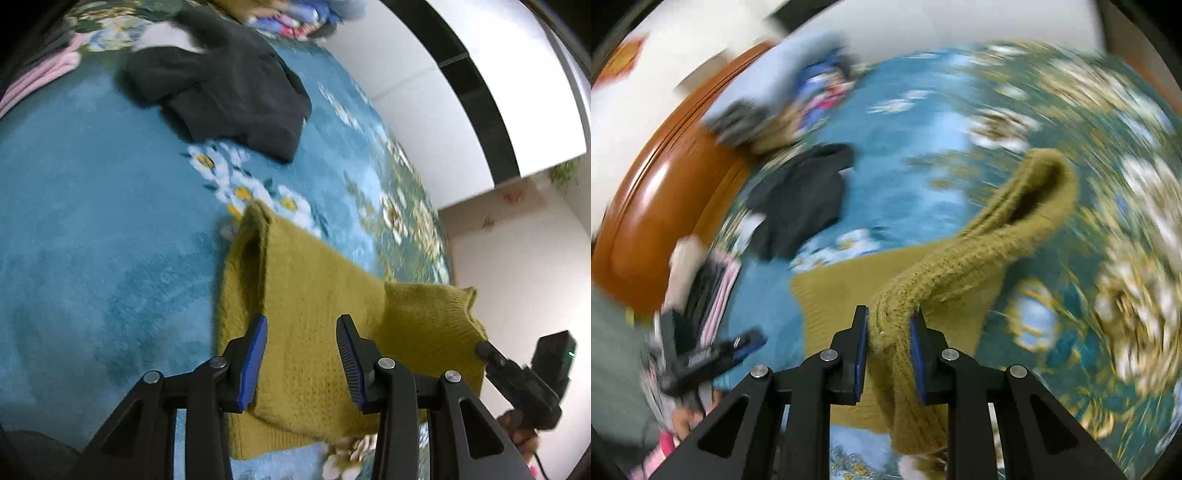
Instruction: Fold clothes
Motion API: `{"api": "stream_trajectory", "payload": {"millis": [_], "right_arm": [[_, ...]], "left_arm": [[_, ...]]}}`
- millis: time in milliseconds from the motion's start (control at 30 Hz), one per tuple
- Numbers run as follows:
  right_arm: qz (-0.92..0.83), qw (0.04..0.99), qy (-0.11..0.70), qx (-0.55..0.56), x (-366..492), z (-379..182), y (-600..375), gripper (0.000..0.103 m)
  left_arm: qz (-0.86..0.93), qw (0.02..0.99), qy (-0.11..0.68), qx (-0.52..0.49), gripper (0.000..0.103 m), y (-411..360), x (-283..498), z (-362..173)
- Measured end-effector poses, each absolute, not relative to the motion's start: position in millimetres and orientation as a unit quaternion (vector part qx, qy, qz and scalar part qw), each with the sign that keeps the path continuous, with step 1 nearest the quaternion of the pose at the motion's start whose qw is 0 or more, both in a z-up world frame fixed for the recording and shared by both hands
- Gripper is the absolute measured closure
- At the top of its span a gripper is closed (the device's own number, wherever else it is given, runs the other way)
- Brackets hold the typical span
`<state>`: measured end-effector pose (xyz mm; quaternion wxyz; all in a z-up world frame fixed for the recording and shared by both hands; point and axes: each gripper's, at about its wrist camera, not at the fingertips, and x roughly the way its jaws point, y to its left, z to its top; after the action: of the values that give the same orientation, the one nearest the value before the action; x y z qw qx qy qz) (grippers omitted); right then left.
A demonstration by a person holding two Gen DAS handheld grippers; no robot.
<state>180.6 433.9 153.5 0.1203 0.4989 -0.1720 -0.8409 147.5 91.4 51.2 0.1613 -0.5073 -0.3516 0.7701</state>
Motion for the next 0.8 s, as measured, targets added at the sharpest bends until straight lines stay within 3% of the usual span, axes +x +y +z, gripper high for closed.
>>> {"api": "stream_trajectory", "payload": {"millis": [167,333,367,400,467,600,800], "right_arm": [[-0.824,0.215,-0.106,0.513,171.2,155.9,342.8,0.081],[-0.782,0.262,-0.056,0.563,160.4,115.7,272.8,0.081],[-0.766,0.266,-0.051,0.582,155.9,100.1,262.8,0.084],[-0.753,0.268,-0.055,0.598,152.2,87.0,256.8,0.093],[-0.733,0.266,-0.054,0.624,146.6,63.3,246.0,0.094],[-0.716,0.255,-0.051,0.648,142.3,38.1,238.8,0.094],[-0.746,0.235,-0.098,0.615,141.2,62.9,278.6,0.093]], "left_arm": [[0.76,0.152,-0.406,-0.484,0.06,67.4,150.0,47.5],[0.746,0.135,-0.455,-0.468,0.06,43.2,155.0,40.8],[0.742,0.13,-0.462,-0.468,0.06,40.0,155.1,38.4],[0.738,0.127,-0.467,-0.469,0.06,37.3,155.3,36.3],[0.733,0.122,-0.474,-0.472,0.06,33.5,155.5,32.8],[0.727,0.118,-0.477,-0.479,0.058,31.3,155.5,27.7],[0.717,0.12,-0.413,-0.548,0.053,62.6,140.9,13.1]]}}
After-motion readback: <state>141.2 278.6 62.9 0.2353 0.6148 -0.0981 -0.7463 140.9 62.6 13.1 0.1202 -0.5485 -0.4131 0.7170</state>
